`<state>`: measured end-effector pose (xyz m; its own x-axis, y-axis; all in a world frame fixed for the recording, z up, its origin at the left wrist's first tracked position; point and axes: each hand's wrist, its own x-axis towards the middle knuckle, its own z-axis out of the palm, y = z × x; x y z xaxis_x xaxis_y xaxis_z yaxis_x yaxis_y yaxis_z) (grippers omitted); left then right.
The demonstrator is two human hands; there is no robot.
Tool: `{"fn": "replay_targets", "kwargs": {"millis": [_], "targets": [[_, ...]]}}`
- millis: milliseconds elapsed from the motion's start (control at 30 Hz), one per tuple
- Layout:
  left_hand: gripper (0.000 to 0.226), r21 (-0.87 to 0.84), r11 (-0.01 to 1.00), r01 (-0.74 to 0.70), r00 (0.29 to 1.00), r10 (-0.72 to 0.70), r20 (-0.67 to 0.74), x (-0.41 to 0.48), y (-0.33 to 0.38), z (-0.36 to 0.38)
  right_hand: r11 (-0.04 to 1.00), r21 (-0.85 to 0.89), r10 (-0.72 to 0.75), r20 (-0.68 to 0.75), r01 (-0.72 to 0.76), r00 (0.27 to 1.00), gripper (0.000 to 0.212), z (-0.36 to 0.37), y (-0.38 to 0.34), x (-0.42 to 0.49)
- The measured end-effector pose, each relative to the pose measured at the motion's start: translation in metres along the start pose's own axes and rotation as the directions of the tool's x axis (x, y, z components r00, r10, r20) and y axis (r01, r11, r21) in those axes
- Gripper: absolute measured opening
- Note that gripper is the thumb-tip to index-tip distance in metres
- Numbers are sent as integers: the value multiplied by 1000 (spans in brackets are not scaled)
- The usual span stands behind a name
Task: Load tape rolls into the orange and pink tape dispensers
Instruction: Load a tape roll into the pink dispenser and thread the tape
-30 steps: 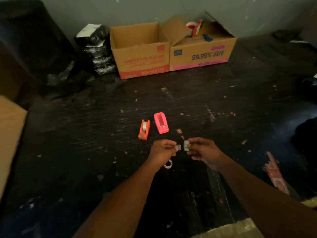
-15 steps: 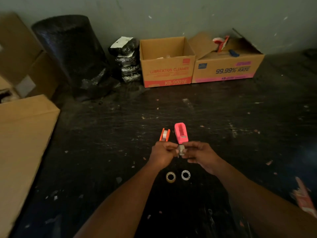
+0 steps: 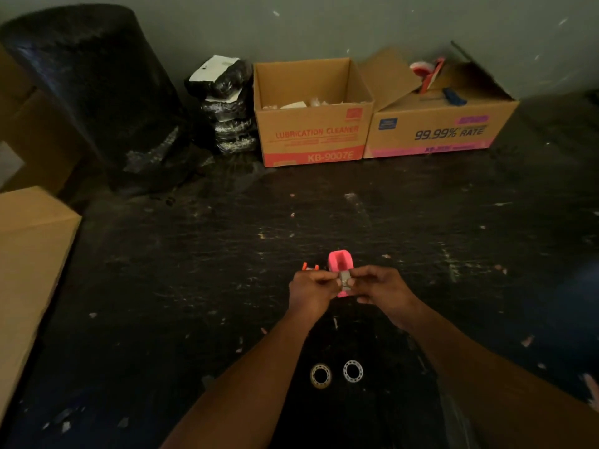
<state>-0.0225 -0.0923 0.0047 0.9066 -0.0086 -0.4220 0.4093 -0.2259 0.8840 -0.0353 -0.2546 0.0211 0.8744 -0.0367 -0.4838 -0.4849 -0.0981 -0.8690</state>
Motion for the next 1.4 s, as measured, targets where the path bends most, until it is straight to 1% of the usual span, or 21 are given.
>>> {"fn": "replay_targets", "kwargs": {"millis": [100,200,333,500,733,800,900,1000,1100,1167,1300,1400], "targets": [[21,-13,998,54,999,-54,-9,20,1,6,1000,9,12,-10,-12,1000,22,-1,0,23],[23,-40,995,93,995,-95,-28,37,-1,12,999,-32,-23,-28,22,999,19,-2,3,42],[24,-69,988,139,988,-143,-59,48,-3,17,995,-90,-51,-49,46,998,25,-3,7,56],[22,29,996,87,996,-86,-30,49,-8,14,992,-111,-56,-31,52,998,29,-3,17,60],[19,-10,996,90,996,-90,-9,44,-4,7,994,-104,-21,-7,21,1000,27,1,11,57],[20,-21,994,110,994,-110,-4,44,-2,11,993,-116,-29,-28,26,999,26,-2,8,56],[26,47,996,75,997,-75,-11,39,9,18,979,-200,-65,-103,43,993,26,-5,8,61],[31,160,987,9,1000,-8,-5,35,16,21,970,-243,-47,-141,11,989,24,-6,7,63],[34,272,962,-6,1000,-2,29,34,18,18,965,-262,-38,-176,-9,984,17,-3,3,63],[38,332,943,-33,998,14,59,37,19,16,958,-287,-61,-196,2,979,13,1,3,64],[46,390,917,-86,991,37,131,40,19,17,939,-345,-88,-258,-6,962,14,7,4,67],[45,402,912,-85,988,26,151,42,17,17,930,-366,-84,-263,-19,961,12,10,3,69]]}}
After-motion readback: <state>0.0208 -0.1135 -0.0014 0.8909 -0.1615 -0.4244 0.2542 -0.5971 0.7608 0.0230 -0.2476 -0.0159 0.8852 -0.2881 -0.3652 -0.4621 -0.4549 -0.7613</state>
